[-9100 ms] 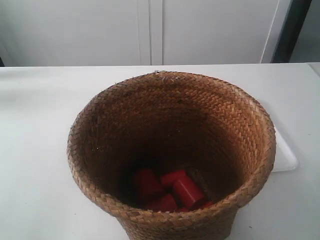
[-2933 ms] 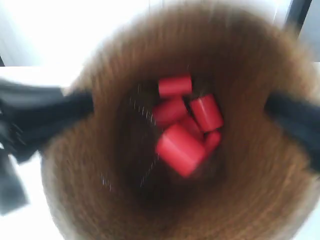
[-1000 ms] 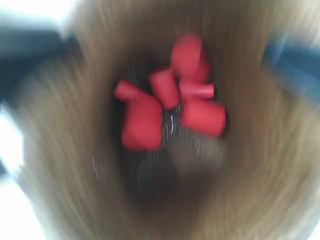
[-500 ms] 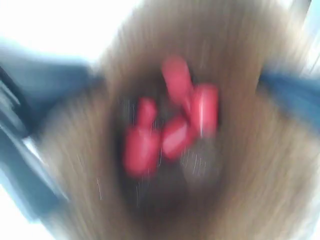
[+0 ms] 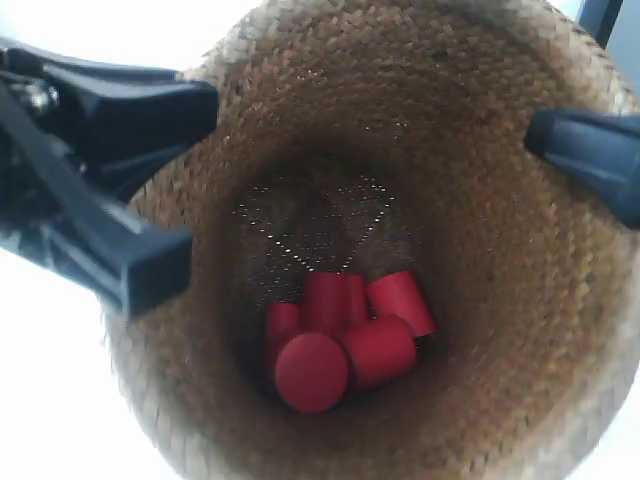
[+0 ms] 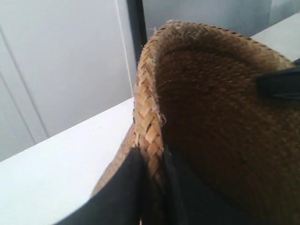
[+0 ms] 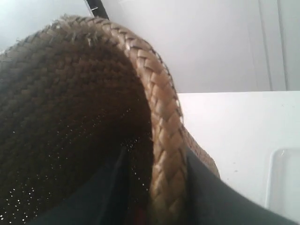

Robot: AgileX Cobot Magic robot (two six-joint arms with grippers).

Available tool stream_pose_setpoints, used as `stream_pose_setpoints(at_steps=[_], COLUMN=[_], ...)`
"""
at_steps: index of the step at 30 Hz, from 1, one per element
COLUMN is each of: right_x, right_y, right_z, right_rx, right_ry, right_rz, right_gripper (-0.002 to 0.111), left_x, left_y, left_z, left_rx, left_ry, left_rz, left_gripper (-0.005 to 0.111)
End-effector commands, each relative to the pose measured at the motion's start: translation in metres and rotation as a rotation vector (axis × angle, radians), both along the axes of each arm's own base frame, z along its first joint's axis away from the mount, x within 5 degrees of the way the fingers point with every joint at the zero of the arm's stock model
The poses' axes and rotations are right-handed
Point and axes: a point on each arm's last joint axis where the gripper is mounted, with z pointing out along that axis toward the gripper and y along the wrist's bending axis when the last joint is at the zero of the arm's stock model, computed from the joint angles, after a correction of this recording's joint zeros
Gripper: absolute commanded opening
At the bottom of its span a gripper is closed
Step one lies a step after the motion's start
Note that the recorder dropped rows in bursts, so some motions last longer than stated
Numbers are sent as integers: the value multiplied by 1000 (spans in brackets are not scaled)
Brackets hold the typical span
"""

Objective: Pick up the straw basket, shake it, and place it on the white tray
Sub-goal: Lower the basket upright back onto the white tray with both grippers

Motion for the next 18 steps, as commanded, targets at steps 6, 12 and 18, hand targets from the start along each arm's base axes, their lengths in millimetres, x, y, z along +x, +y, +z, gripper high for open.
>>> stream_pose_setpoints(at_steps=[6,12,18], right_x=[35,57,87], right_y=[-16,-32,-57], right_z=[7,7,-13], right_rx=[32,-12,-68], right_ry=[11,13,97], right_rz=[-254,-393,-570], right_gripper=[0,0,0], left_x=[50,115,174], left_y=[-12,-36,-45], left_z=[5,-19,-28], left_rx=[-74,-111,-204], left_ry=[10,144,243], left_rz=[-27,-66,-128], left_gripper=[0,0,0])
